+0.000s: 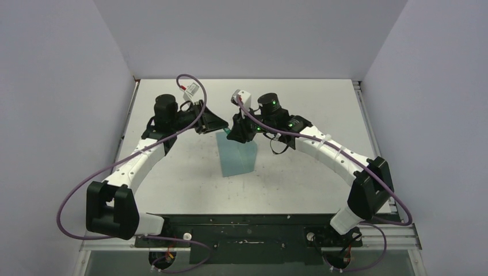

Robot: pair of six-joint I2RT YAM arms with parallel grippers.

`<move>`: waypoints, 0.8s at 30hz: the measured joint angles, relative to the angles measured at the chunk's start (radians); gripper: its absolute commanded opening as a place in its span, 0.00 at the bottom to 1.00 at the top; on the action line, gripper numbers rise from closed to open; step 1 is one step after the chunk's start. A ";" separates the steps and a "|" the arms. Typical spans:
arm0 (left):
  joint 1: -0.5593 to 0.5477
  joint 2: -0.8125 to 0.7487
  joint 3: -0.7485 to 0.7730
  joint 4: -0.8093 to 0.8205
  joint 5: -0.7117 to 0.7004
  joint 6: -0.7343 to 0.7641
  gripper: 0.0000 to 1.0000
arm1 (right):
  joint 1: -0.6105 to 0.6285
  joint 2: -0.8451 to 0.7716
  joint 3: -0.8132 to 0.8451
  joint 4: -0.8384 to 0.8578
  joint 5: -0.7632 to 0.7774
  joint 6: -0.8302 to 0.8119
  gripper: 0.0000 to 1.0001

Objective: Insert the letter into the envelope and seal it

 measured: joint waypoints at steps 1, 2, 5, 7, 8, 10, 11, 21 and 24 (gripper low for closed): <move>0.000 0.003 0.000 -0.006 0.003 0.006 0.22 | 0.000 0.001 0.000 -0.004 -0.005 0.000 0.05; 0.000 0.005 0.000 -0.011 0.004 0.011 0.18 | 0.000 0.002 0.000 -0.006 -0.008 0.000 0.05; 0.001 0.010 0.000 -0.023 0.005 0.028 0.00 | -0.006 0.004 0.011 -0.029 -0.017 0.005 0.05; 0.001 0.011 0.000 -0.021 0.008 0.025 0.00 | -0.010 0.006 0.013 -0.032 -0.028 0.016 0.21; 0.001 0.011 0.000 -0.020 0.008 0.021 0.00 | -0.012 0.006 0.013 -0.032 -0.032 0.028 0.37; 0.001 0.011 0.000 -0.013 0.006 -0.002 0.00 | -0.020 0.006 0.010 -0.019 -0.044 0.069 0.78; 0.000 0.011 0.000 -0.002 0.012 -0.031 0.00 | -0.028 0.005 0.000 0.013 -0.048 0.109 0.88; -0.033 -0.002 -0.044 0.278 -0.077 -0.416 0.00 | -0.107 -0.134 -0.369 0.542 0.029 0.796 0.98; -0.034 -0.018 -0.048 0.298 -0.107 -0.472 0.00 | -0.090 -0.166 -0.435 0.680 0.082 0.960 0.95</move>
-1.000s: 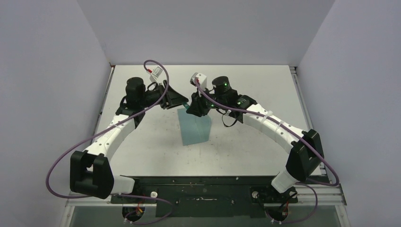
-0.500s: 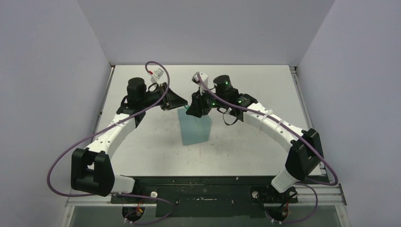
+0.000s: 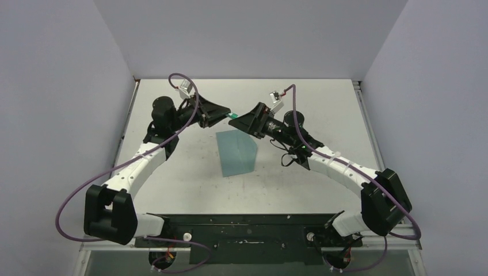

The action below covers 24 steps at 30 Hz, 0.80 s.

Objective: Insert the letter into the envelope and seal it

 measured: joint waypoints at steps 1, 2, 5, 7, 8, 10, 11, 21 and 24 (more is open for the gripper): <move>0.000 -0.009 0.000 0.000 -0.008 -0.012 0.00 | 0.006 -0.006 -0.009 0.032 0.014 0.041 0.93; 0.000 -0.018 0.000 0.000 -0.013 -0.020 0.00 | 0.011 -0.011 -0.011 0.058 0.027 0.073 0.91; 0.000 -0.054 -0.001 -0.002 -0.026 -0.035 0.00 | 0.018 -0.022 -0.011 0.127 0.054 0.156 0.81; 0.000 -0.073 -0.001 -0.004 -0.030 -0.042 0.00 | 0.019 -0.025 -0.011 0.152 0.067 0.199 0.76; 0.000 -0.079 -0.001 -0.004 -0.033 -0.045 0.00 | 0.018 -0.025 -0.011 0.161 0.074 0.219 0.73; 0.000 -0.083 -0.001 -0.005 -0.036 -0.050 0.00 | 0.018 -0.025 -0.011 0.166 0.084 0.244 0.67; 0.000 -0.084 -0.001 -0.006 -0.038 -0.051 0.00 | 0.018 -0.025 -0.011 0.168 0.087 0.254 0.61; 0.000 -0.113 -0.028 -0.034 -0.063 -0.061 0.00 | 0.016 -0.048 -0.026 0.183 0.089 0.324 0.12; -0.002 -0.122 -0.042 -0.035 -0.064 -0.074 0.00 | 0.015 -0.054 -0.042 0.194 0.079 0.340 0.05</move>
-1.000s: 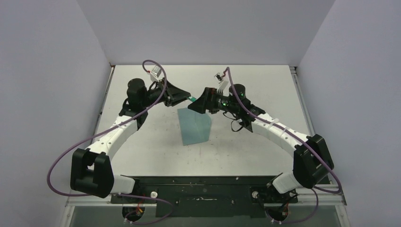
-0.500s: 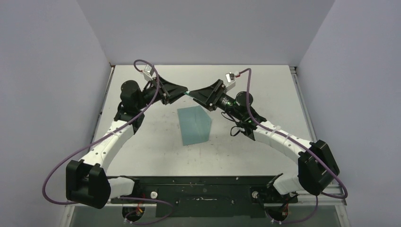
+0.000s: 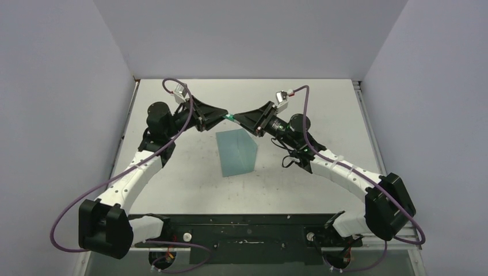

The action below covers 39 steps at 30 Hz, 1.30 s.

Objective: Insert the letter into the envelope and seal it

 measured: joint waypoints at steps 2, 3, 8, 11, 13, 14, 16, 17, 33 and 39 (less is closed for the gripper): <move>-0.001 -0.003 -0.012 0.000 0.000 -0.010 0.00 | -0.005 0.000 -0.009 0.003 -0.011 0.006 0.05; -0.001 -0.003 -0.019 0.000 -0.001 -0.019 0.00 | -0.009 0.000 -0.014 0.004 -0.020 0.009 0.05; 0.002 -0.003 -0.066 0.032 0.015 -0.092 0.00 | -0.033 0.000 -0.028 0.004 -0.083 0.010 0.05; 0.013 -0.003 -0.086 0.059 0.059 -0.130 0.00 | -0.066 0.008 -0.027 0.012 -0.168 -0.003 0.05; 0.039 -0.003 -0.088 0.058 0.066 -0.134 0.00 | -0.111 0.009 -0.026 0.007 -0.227 -0.013 0.05; 0.082 -0.003 -0.088 0.059 0.056 -0.134 0.00 | -0.153 0.007 -0.026 0.007 -0.245 -0.019 0.05; 0.171 -0.003 -0.088 0.059 0.024 -0.131 0.00 | -0.240 0.008 -0.020 -0.011 -0.265 -0.038 0.05; 0.201 -0.002 -0.088 0.059 0.011 -0.129 0.00 | -0.277 0.008 -0.014 -0.029 -0.269 -0.048 0.05; 0.183 0.031 -0.007 -0.320 -0.058 0.297 0.00 | -0.325 0.212 0.351 -0.999 0.206 -0.698 0.07; 0.089 0.031 0.003 -0.503 -0.099 0.505 0.00 | -0.325 0.389 0.332 -1.197 0.356 -0.789 0.14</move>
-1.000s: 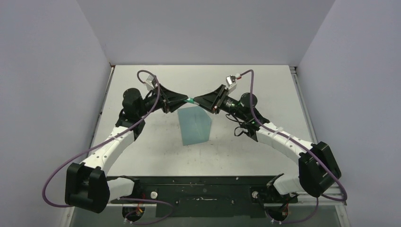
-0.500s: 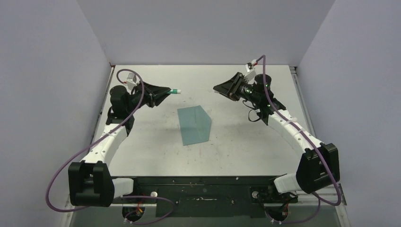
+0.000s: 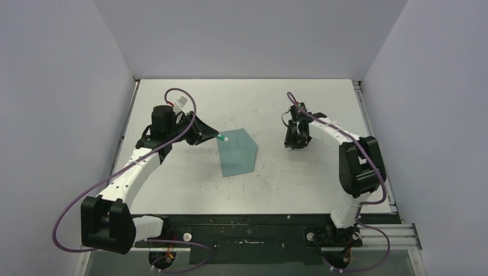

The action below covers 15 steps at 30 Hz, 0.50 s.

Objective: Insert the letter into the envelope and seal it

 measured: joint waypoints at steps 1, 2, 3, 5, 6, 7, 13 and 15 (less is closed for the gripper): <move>-0.016 0.000 0.000 -0.021 -0.005 0.026 0.00 | 0.001 0.019 -0.002 -0.022 0.016 -0.008 0.16; -0.033 0.000 0.000 -0.043 -0.009 0.055 0.00 | 0.002 0.036 -0.003 -0.044 0.031 -0.013 0.18; -0.045 0.000 0.000 -0.058 -0.012 0.077 0.00 | 0.002 0.048 -0.003 -0.063 0.043 -0.018 0.20; -0.062 0.000 0.000 -0.081 -0.016 0.109 0.00 | 0.005 0.067 0.000 -0.095 0.062 -0.029 0.23; -0.068 0.000 0.000 -0.090 -0.017 0.126 0.00 | 0.007 0.080 0.008 -0.119 0.073 -0.036 0.27; -0.074 0.000 0.000 -0.096 -0.018 0.138 0.00 | 0.008 0.092 0.017 -0.135 0.079 -0.040 0.30; -0.085 0.003 0.000 -0.111 -0.021 0.188 0.00 | 0.014 0.158 0.084 -0.197 0.111 -0.065 0.66; -0.086 0.008 0.000 -0.111 -0.021 0.200 0.00 | 0.014 0.159 0.090 -0.204 0.122 -0.067 0.71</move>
